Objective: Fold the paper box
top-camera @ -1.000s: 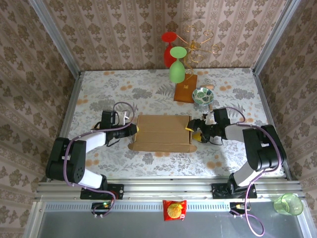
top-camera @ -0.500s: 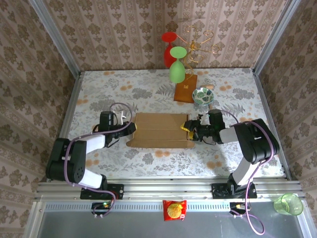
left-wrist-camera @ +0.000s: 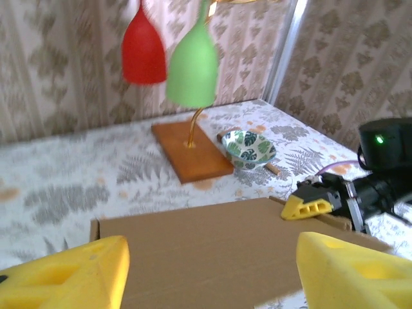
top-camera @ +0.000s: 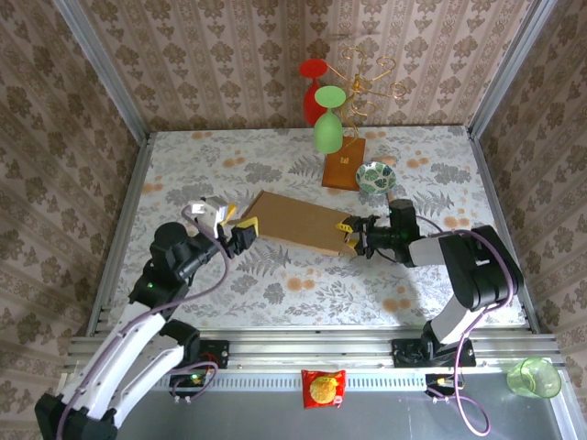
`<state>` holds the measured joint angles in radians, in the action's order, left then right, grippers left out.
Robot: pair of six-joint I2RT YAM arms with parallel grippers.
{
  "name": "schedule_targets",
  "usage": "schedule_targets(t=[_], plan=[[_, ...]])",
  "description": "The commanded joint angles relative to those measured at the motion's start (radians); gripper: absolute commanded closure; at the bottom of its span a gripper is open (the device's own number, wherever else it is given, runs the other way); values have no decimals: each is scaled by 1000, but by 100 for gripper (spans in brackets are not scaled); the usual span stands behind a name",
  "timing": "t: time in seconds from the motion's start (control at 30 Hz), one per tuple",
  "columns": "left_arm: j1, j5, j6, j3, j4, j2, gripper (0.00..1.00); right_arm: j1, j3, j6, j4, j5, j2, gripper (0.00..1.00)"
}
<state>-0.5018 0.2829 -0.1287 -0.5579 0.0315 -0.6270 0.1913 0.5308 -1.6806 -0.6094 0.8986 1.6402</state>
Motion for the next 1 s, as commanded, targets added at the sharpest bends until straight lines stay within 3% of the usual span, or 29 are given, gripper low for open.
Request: schedule_targets(t=[0.0,0.1,0.17,0.27,0.33,0.4,0.5,0.57,0.77,0.83,0.9,0.97], plan=[[-68,-107,173,-15,-130,18,27,-20,17,-143,57,61,-72,62],[-142,-192,94,18,-37,20,26,-41,33,-138,162,61,-145,62],[-175,-368,-80,32,16,-4,29,-57,34,-149,191,62,-182,63],[-172,-634,-412,-37,-129,-55,29,-81,29,-157,228,69,-221,63],[-126,-681,-567,-101,-258,-78,32,-97,22,-162,248,71,-241,63],[-29,-602,-684,-129,-305,-88,34,-105,11,-172,253,71,-269,63],[183,-310,-815,-97,-230,-120,42,-117,1,-187,264,66,-297,64],[264,-140,-749,-81,-134,-161,46,-120,1,-197,273,57,-312,64],[242,35,-444,39,146,-179,48,-122,15,-213,306,40,-344,65],[204,43,-380,94,259,-172,41,-123,17,-220,308,42,-341,65],[169,38,-378,147,366,-183,33,-124,15,-229,303,40,-345,65],[157,15,-474,170,423,-214,33,-124,12,-234,303,34,-353,65]])
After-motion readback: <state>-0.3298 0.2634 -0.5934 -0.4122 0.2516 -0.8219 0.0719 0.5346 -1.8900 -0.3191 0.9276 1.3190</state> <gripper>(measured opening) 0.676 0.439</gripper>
